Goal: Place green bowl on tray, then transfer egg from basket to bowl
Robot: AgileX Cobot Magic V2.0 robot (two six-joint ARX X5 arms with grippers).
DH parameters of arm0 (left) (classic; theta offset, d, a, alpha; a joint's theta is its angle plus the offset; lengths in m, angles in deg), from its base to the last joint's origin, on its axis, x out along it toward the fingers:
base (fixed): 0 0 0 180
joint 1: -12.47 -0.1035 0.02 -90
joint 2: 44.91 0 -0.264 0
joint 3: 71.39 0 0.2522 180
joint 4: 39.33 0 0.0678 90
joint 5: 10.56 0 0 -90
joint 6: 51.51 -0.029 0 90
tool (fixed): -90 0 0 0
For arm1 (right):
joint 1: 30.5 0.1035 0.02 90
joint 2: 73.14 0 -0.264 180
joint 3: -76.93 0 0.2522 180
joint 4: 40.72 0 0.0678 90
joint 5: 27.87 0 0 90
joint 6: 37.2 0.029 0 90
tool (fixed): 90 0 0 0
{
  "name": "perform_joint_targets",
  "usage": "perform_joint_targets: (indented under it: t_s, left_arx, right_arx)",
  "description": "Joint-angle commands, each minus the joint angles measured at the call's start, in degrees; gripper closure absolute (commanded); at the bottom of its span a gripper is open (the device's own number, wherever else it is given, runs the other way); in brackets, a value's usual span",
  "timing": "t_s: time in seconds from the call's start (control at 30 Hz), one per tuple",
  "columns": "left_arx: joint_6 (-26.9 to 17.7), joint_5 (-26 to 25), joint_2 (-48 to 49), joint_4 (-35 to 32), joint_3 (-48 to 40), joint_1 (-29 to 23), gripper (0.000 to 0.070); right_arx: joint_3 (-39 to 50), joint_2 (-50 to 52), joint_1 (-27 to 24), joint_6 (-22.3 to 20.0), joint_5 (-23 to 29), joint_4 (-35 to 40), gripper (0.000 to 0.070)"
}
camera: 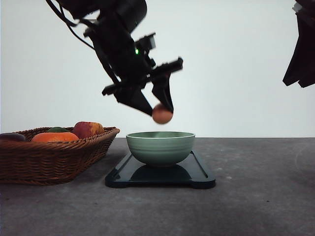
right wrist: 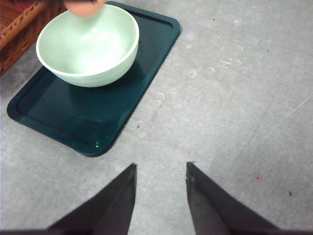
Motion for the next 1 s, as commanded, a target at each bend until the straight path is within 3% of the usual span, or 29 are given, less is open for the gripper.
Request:
perform_joint_targets:
  t_s: [0.0, 0.97]
  left_arx:
    - [-1.2, 0.6, -2.1, -0.7, 1.2, 0.6, 0.0472]
    - [-7.4, 2.4, -9.3, -0.8, 1.2, 2.9, 0.047]
  right_arx:
    - [-0.1, -0.5, 0.3, 0.6, 0.0, 0.1, 0.0501]
    - [-0.1, -0.5, 0.3, 0.6, 0.0, -0.6, 0.0501]
